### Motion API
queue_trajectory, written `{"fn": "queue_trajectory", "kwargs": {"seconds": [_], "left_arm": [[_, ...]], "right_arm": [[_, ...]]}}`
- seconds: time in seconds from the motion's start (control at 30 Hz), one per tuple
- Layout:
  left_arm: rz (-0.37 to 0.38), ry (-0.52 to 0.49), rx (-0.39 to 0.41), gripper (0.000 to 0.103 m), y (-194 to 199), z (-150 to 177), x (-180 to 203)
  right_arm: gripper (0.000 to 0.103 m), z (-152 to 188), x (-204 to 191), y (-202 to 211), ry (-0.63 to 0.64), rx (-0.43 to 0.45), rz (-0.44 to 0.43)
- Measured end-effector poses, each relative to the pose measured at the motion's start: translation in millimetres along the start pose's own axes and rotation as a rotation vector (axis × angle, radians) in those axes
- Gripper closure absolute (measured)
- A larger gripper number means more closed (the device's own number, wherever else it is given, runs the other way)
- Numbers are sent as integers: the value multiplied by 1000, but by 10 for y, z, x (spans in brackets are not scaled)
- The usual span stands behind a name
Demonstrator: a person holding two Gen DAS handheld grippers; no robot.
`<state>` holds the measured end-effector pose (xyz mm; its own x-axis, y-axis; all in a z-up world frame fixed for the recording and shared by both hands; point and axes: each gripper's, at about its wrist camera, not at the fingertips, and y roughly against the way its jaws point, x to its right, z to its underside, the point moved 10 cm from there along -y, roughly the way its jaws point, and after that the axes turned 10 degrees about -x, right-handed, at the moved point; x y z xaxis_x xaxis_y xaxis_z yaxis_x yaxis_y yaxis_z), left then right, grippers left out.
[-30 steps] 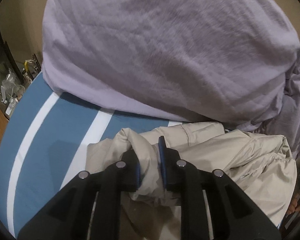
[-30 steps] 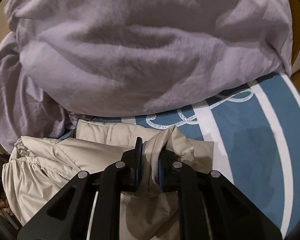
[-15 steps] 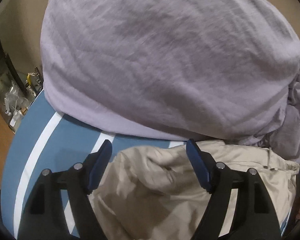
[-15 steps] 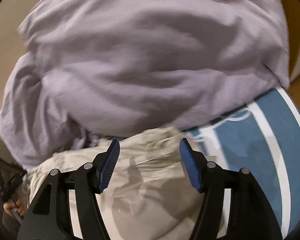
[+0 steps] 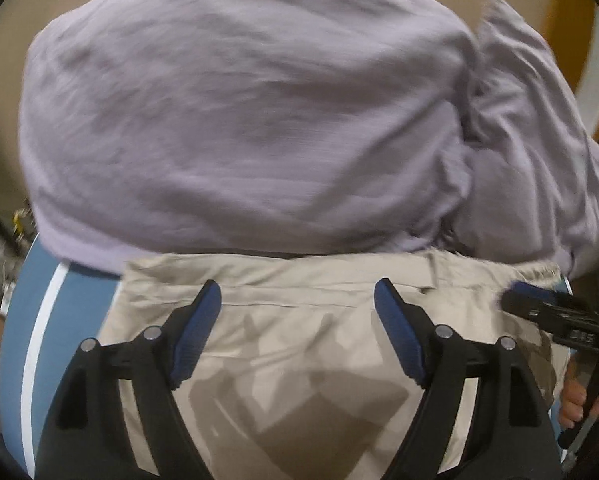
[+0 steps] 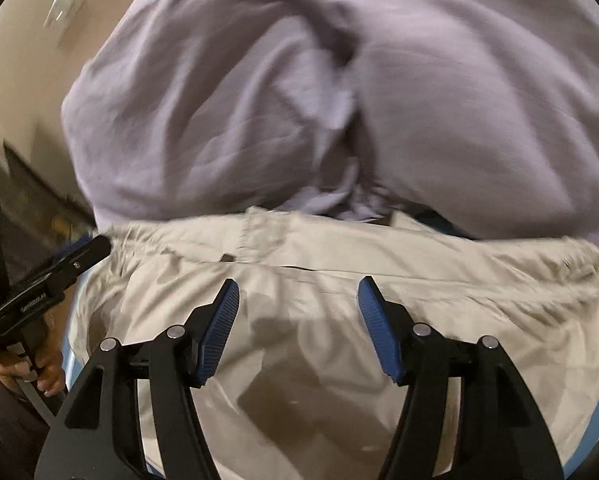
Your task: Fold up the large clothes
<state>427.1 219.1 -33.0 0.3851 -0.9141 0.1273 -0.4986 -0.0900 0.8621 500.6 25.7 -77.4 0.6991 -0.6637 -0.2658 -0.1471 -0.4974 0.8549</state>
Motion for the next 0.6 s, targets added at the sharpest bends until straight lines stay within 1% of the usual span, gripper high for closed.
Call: {"fn": "queue_trajectory", "kwargs": {"seconds": [0.03, 0.1, 0.2, 0.27, 0.3, 0.33, 0.37, 0.43, 0.53, 0.6], "left_arm": [[-3, -18, -4, 23, -31, 19, 64], [-6, -35, -23, 23, -126, 74, 140], [-7, -28, -55, 23, -256, 147, 141], [-6, -20, -69, 23, -323, 165, 127], [-6, -18, -74, 23, -349, 176, 121], [-6, -17, -76, 23, -362, 183, 119], [-7, -16, -81, 23, -381, 185, 118], [-7, -13, -82, 23, -396, 182, 112], [-6, -8, -80, 23, -400, 169, 112], [-6, -6, -73, 23, -377, 169, 107]], "right_arm": [[38, 3, -34, -81, 31, -23, 26], [38, 60, -10, -227, 48, -73, 60], [39, 197, 56, -421, 34, -119, 61], [50, 269, 74, -448, 39, -118, 58], [68, 296, 68, -478, 40, -127, 53], [82, 318, 65, -495, 41, -133, 58], [87, 335, 56, -511, 46, -136, 58], [96, 343, 26, -509, 58, -129, 63], [99, 276, 5, -454, 49, -96, 70], [99, 161, -5, -322, 48, -41, 82]]}}
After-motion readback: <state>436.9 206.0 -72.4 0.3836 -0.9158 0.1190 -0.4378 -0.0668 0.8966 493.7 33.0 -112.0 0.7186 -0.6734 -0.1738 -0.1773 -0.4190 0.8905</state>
